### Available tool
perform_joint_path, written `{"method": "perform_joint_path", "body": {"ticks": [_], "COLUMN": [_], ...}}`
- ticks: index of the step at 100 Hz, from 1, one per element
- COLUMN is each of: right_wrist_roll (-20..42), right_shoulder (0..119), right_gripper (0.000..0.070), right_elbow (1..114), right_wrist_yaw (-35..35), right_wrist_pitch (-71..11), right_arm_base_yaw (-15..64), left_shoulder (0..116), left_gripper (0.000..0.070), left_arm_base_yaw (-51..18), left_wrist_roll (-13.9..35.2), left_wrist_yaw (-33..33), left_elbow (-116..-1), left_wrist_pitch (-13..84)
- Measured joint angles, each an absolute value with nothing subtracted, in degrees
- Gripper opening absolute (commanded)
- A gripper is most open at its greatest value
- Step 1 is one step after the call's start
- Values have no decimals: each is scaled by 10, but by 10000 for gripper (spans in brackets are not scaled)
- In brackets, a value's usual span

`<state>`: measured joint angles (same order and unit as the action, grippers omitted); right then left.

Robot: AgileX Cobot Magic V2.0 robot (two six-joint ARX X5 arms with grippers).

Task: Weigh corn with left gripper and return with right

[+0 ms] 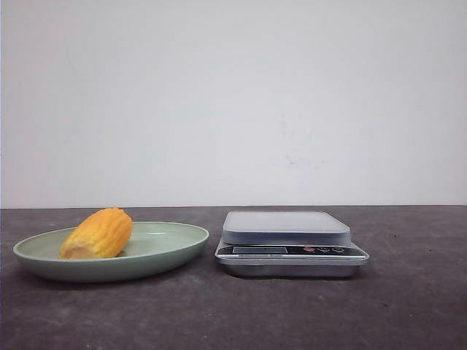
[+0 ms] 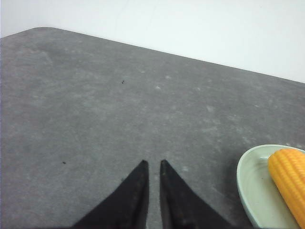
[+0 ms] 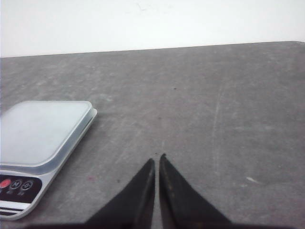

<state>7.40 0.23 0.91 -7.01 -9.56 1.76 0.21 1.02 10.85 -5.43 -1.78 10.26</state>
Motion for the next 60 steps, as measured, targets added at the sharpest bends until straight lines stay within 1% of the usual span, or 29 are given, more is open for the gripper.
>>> {"method": "perform_joint_path", "body": {"ticks": [26,60], "right_wrist_roll": [74,74], "right_shoulder": [5,5], "right_gripper": [9,10], "right_elbow": [9,9], "right_wrist_yaw": [-43,-43], "right_wrist_pitch": [-97,-96], "right_arm_base_yaw": [18,18], "left_shoulder": [2,2], "left_gripper": [1,1], "left_arm_base_yaw": [10,10], "left_wrist_roll": [108,105], "left_wrist_yaw": [-54,-54], "left_elbow": [-18,-18], "left_wrist_pitch": [103,103]}}
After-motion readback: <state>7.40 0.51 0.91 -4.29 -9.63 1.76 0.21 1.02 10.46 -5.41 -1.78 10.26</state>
